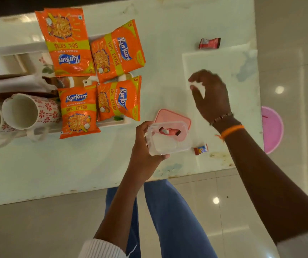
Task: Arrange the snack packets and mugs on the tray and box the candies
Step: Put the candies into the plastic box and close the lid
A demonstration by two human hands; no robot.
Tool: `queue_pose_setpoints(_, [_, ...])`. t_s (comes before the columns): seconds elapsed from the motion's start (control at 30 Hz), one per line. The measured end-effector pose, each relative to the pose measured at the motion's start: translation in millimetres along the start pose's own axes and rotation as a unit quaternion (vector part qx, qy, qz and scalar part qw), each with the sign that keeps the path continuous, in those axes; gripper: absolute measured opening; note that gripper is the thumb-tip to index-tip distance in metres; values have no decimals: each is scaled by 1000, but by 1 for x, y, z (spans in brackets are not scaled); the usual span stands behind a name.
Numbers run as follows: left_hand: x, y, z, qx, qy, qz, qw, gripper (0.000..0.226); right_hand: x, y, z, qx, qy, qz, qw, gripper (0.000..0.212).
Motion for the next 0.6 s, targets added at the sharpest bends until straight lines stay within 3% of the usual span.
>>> queue_pose_setpoints(0.07, [4, -2, -2, -2, -4, -1, 1000, 87, 42, -13, -8, -70, -2, -40, 997, 37])
queue_pose_setpoints(0.23, [5, 0, -4, -14, -7, -1, 1000, 86, 101, -34, -22, -160, 85, -80, 980, 73])
queue_pose_setpoints(0.3, [7, 0, -4, -19, -10, -5, 1000, 85, 103, -41, -22, -171, 61, -88, 979, 67])
queue_pose_setpoints(0.4, [9, 1, -5, -18, -11, -11, 1000, 85, 86, -44, -20, -186, 37, -65, 980, 40])
queue_pose_setpoints(0.6, [10, 3, -2, -4, -9, -11, 1000, 85, -3, -1, -8, 45, 39, 25, 998, 25])
Point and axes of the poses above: each hand's wrist, its own x-axis towards the middle knuckle, its own z-axis out of the back of the hand, y = z × x, the point moved 1 cm from there along x, towards the middle knuckle, and after that the axes turned 5 degrees about -z, right-handed, at the moved point
